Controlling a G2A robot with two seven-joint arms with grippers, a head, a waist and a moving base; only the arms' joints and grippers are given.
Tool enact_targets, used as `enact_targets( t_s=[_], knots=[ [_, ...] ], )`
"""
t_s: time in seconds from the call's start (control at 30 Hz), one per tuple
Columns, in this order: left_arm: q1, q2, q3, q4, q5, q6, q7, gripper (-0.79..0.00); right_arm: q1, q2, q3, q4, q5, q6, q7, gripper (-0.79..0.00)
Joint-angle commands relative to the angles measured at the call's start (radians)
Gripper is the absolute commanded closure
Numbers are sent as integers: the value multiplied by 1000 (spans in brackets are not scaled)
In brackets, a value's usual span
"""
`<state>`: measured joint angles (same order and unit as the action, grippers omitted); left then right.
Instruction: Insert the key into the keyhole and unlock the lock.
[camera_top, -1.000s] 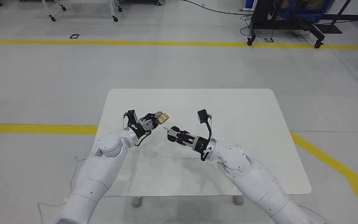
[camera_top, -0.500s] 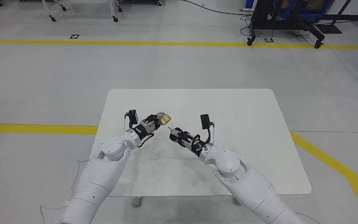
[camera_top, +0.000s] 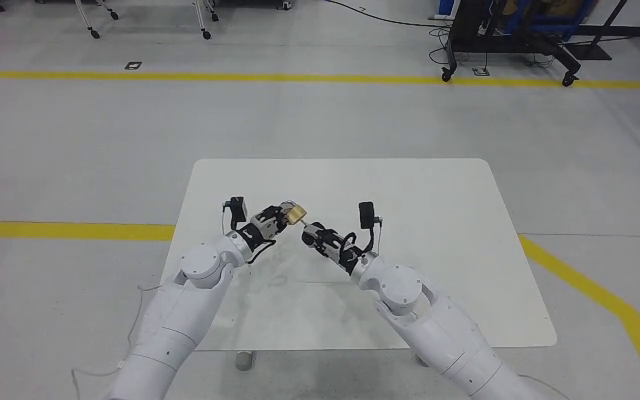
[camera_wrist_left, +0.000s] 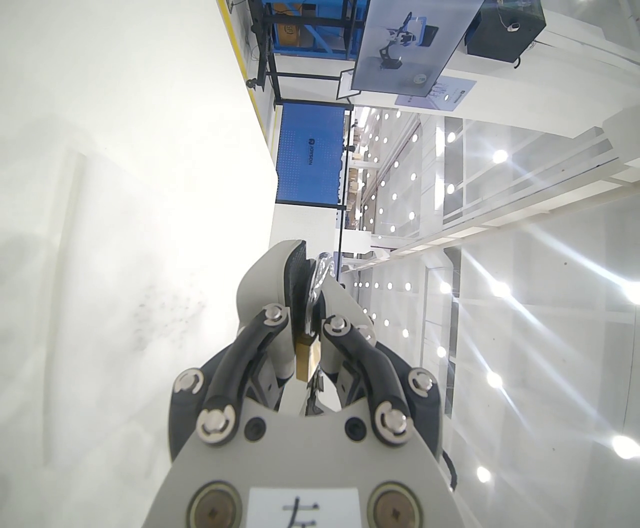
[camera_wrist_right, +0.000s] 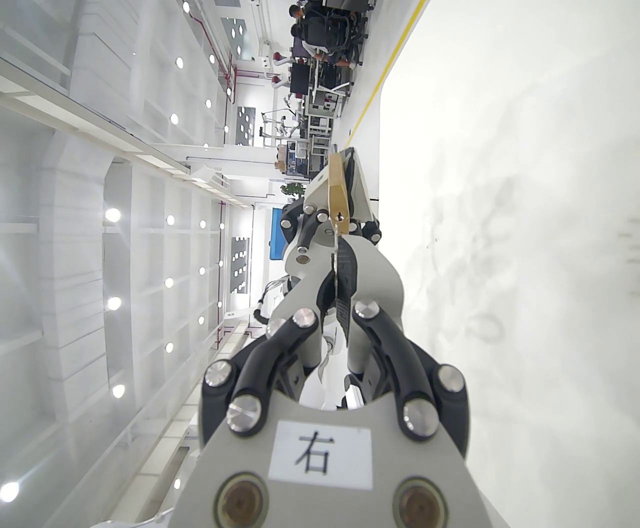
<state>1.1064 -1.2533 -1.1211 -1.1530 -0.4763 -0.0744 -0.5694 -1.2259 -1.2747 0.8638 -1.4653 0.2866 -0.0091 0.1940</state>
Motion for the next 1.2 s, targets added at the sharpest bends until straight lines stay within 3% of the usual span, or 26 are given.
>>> enact_targets(
  t_s=[0.0, 0.77, 1.1, 1.13, 1.17],
  knots=[
    [-1, -1, -1, 1, 1, 1, -1, 0, 6, -5, -5, 8, 2, 1, -2, 0],
    [9, -9, -5, -12, 20, 2, 18, 0, 17, -44, -25, 36, -91, 13, -94, 0],
    [5, -8, 10, -18, 118, -24, 14, 0, 21, -56, -18, 45, -115, 45, -95, 0],
    [5, -9, 9, -16, 116, -23, 14, 0, 19, -56, -17, 44, -118, 47, -94, -200],
    [4, -9, 7, -14, 110, -21, 14, 0, 17, -57, -15, 43, -118, 48, -92, -533]
  ],
)
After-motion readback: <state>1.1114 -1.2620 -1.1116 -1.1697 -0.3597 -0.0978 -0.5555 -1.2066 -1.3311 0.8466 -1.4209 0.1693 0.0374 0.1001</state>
